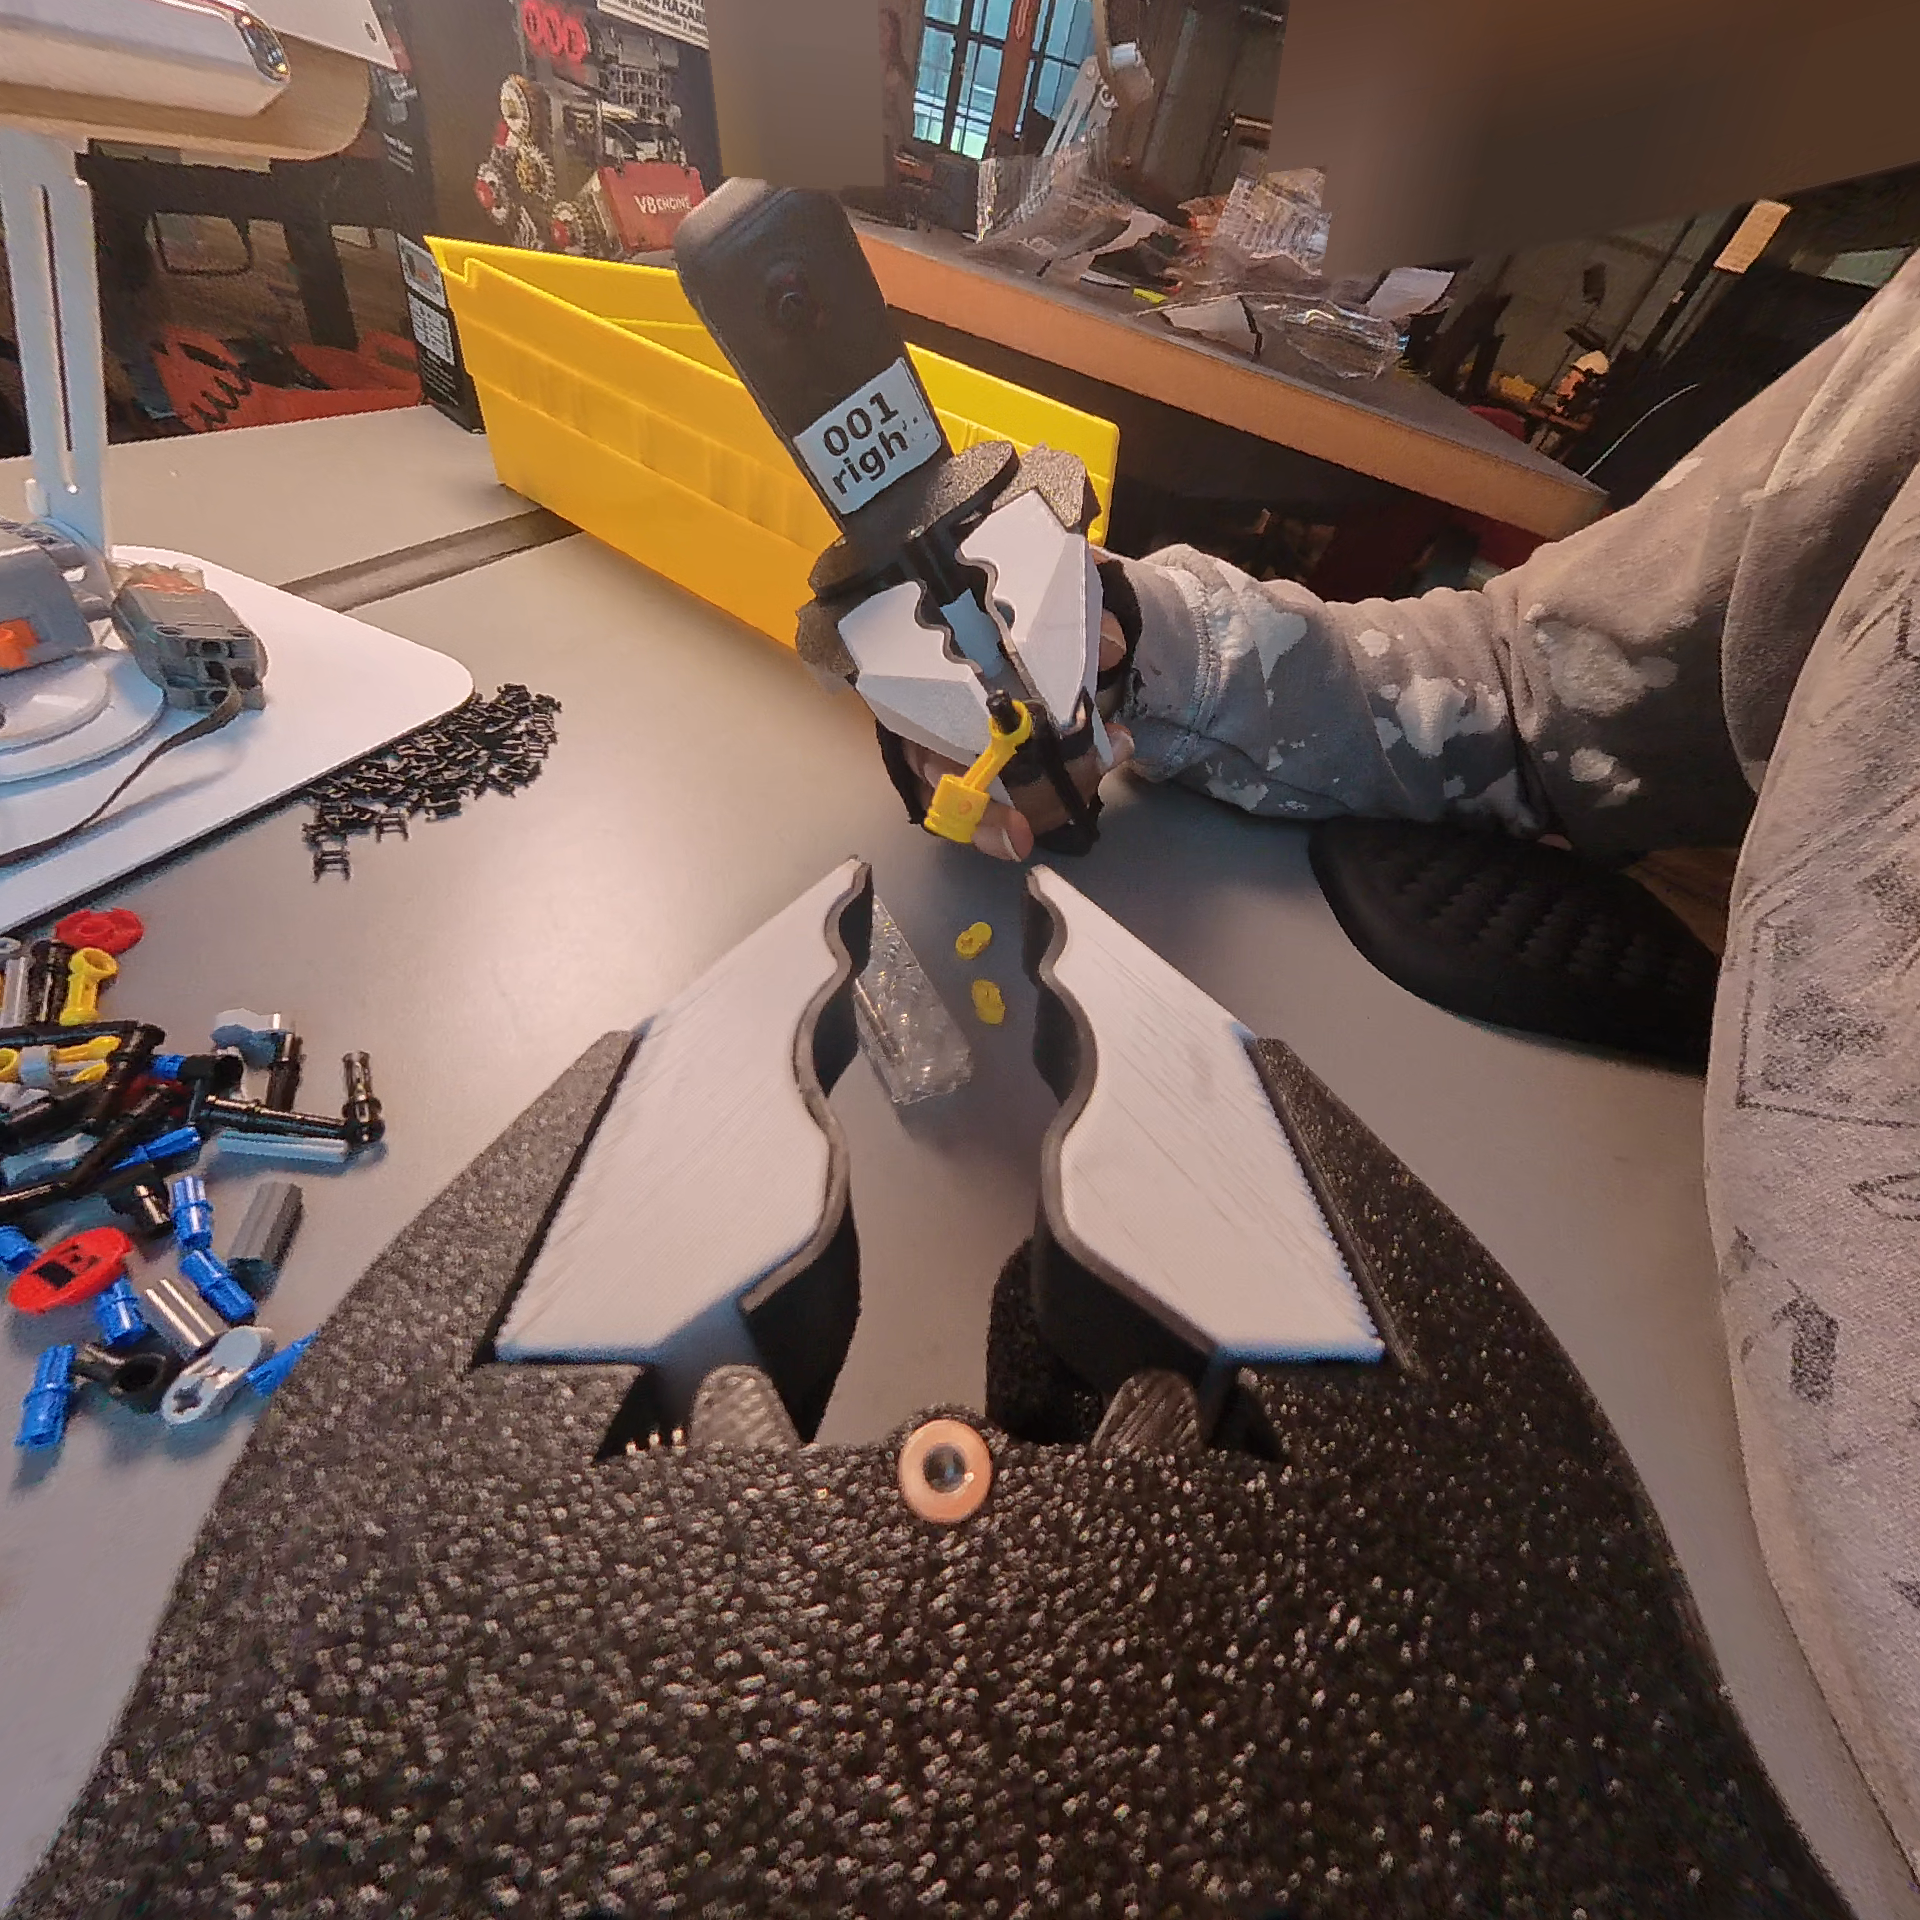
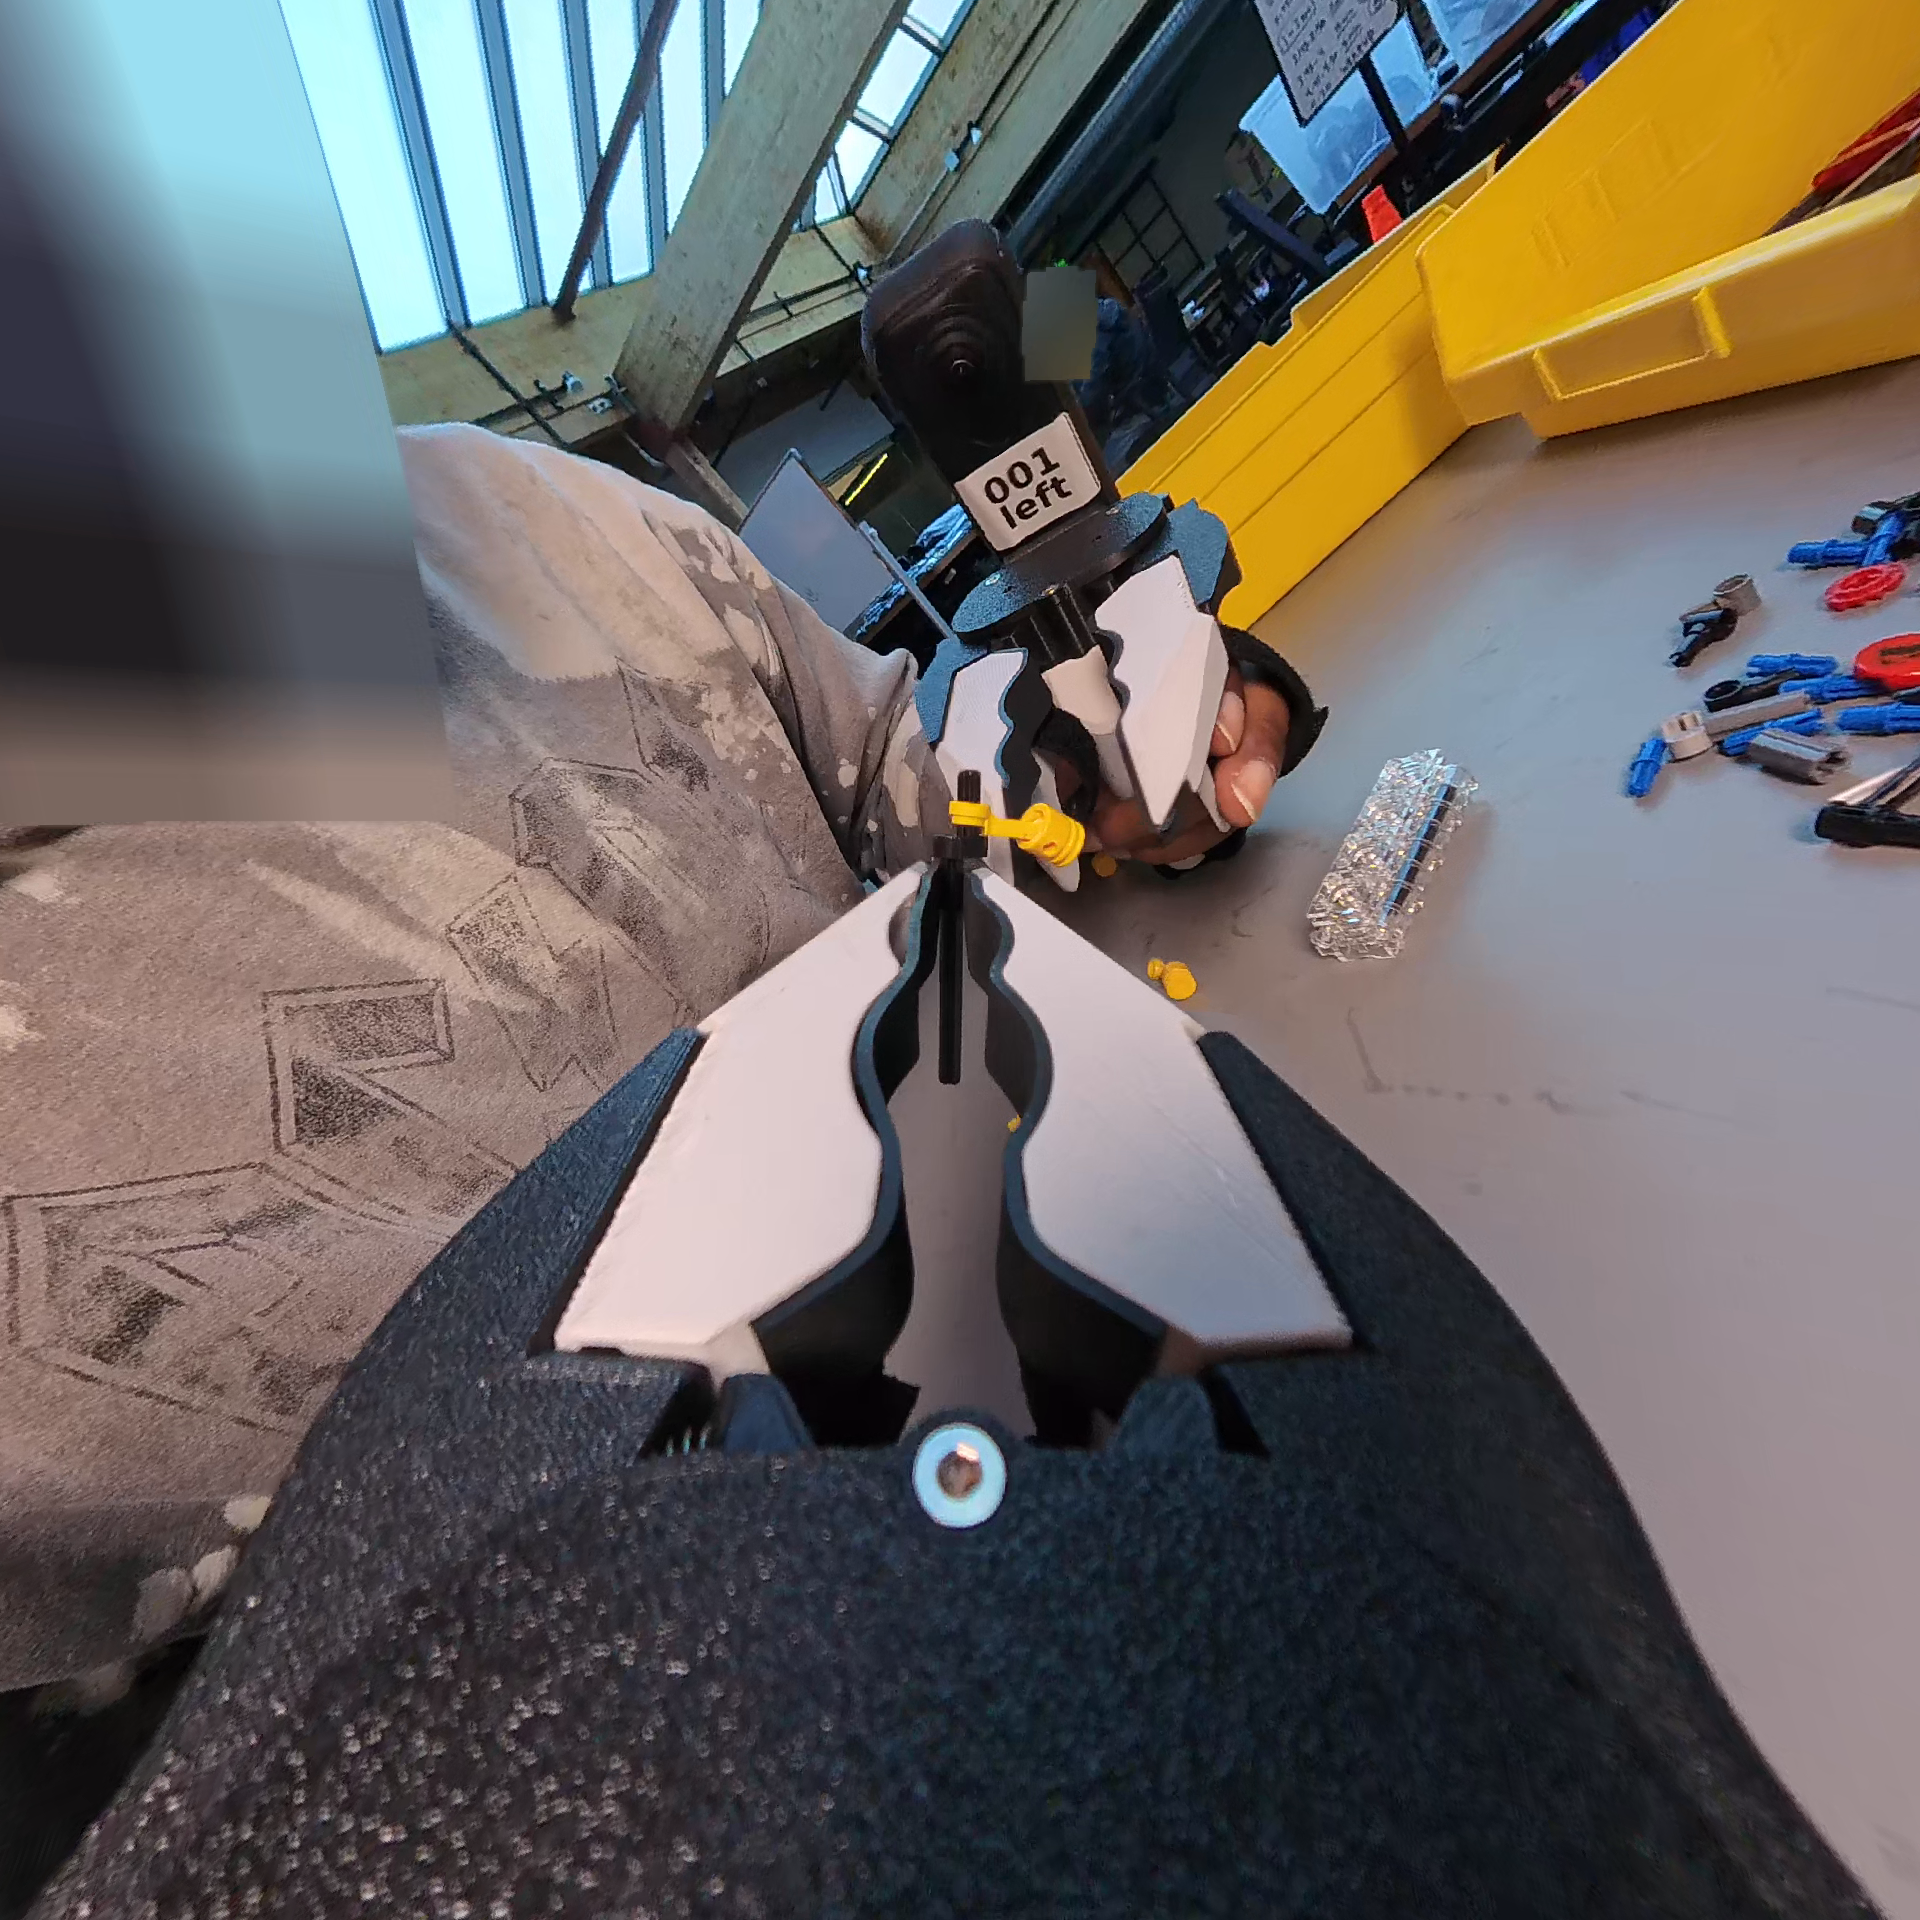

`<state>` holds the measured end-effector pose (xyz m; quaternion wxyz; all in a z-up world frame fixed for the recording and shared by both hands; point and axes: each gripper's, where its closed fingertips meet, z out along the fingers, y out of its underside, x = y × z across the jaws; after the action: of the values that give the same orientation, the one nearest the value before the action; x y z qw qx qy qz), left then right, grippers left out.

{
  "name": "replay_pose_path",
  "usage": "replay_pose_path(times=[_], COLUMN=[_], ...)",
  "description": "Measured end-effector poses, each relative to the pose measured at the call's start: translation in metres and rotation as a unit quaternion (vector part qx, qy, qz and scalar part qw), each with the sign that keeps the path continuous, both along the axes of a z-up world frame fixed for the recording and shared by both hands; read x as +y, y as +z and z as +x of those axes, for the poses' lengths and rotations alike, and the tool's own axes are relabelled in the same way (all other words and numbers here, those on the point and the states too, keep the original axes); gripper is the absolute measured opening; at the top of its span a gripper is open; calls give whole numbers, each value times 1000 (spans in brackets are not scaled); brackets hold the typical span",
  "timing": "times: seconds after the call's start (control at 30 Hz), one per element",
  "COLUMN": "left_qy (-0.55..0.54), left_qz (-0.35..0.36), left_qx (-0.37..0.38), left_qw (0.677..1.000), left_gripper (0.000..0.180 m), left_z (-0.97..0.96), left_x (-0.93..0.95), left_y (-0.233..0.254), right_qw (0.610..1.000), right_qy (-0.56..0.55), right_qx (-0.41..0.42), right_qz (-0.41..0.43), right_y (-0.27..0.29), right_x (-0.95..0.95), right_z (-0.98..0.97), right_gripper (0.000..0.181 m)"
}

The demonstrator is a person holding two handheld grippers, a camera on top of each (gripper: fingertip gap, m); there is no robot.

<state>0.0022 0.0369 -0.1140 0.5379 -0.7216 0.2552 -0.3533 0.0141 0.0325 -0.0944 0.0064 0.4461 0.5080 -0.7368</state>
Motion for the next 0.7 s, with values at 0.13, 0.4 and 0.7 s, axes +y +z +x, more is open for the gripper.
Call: replay_pose_path(times=[0.13,0.4,0.7], left_qy=[9,3,-27], left_qz=[-3,8,38], left_qx=[-7,-15,-68], left_qw=[1000,1000,997], left_gripper=[26,26,16], left_z=[-3,0,4], left_x=[2,-1,-16], left_y=[1,7,38], right_qw=[1000,999,999], right_qy=[-4,6,12], right_qx=[5,21,17], right_qz=[-6,-25,-36], right_y=[2,13,28], right_x=[2,-3,-16], right_z=[0,-1,-5], right_gripper=[3,3,3])
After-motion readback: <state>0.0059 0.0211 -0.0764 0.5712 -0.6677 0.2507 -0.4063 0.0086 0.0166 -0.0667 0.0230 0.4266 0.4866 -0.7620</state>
